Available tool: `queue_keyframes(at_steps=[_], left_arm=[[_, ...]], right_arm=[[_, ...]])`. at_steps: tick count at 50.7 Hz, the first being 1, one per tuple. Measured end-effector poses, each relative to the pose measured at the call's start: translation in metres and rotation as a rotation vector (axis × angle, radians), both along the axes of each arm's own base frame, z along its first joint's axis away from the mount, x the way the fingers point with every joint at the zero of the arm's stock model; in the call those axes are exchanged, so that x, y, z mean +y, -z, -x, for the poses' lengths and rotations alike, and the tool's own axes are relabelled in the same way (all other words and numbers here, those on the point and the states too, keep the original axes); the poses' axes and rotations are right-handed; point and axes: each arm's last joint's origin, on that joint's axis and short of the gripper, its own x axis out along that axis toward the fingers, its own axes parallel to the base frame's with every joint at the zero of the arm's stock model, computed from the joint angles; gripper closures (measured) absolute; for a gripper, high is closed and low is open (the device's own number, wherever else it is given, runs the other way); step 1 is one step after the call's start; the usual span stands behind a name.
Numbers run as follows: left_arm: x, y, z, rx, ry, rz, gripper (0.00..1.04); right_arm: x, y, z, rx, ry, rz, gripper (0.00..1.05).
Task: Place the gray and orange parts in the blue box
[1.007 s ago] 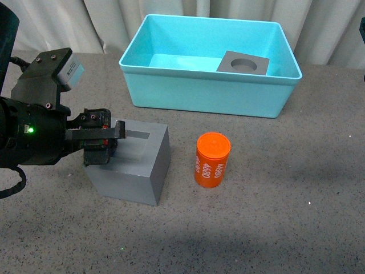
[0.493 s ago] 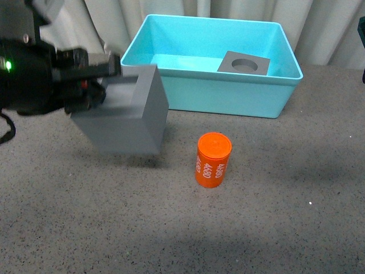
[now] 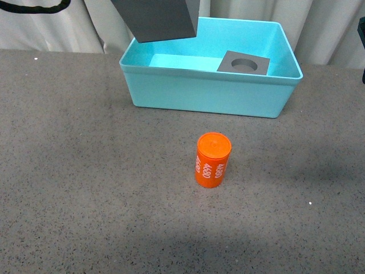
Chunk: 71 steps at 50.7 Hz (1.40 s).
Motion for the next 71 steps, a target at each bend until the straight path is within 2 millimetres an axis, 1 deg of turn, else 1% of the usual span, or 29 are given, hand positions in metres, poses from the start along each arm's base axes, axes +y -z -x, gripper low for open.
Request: queue_keyframes(at_steps=[5,7,29,32,42,48,59,61,68,71], left_arm=[[-0.002,0.007,-0.016,0.019,0.015,0.002,0.87],[-0.003,0.012,-0.024,0.03,0.018,-0.001,0.87],[-0.002,0.053,-0.08,0.14,0.005,-0.071,0.87],[-0.003,0.057,-0.083,0.15,0.006,-0.077,0.87],[-0.005,0.083,-0.09,0.209,0.016,-0.098,0.87],[-0.006,0.091,-0.094,0.23,0.018,-0.106,0.87],[-0.007,0.09,-0.099,0.237,0.017,-0.124,0.87],[-0.007,0.09,-0.099,0.238,0.013,-0.126,0.84],[-0.006,0.09,-0.099,0.238,0.003,-0.128,0.56],[-0.006,0.089,-0.099,0.229,0.001,-0.123,0.49]], right_arm=[[0.0,0.0,0.0,0.0,0.0,0.0,0.1],[0.0,0.0,0.0,0.0,0.0,0.0,0.1],[0.0,0.0,0.0,0.0,0.0,0.0,0.1],[0.0,0.0,0.0,0.0,0.0,0.0,0.1],[0.0,0.0,0.0,0.0,0.0,0.0,0.1],[0.0,0.0,0.0,0.0,0.0,0.0,0.1],[0.0,0.0,0.0,0.0,0.0,0.0,0.1],[0.0,0.0,0.0,0.0,0.0,0.0,0.1],[0.0,0.0,0.0,0.0,0.0,0.0,0.1],[0.0,0.0,0.0,0.0,0.0,0.0,0.1]])
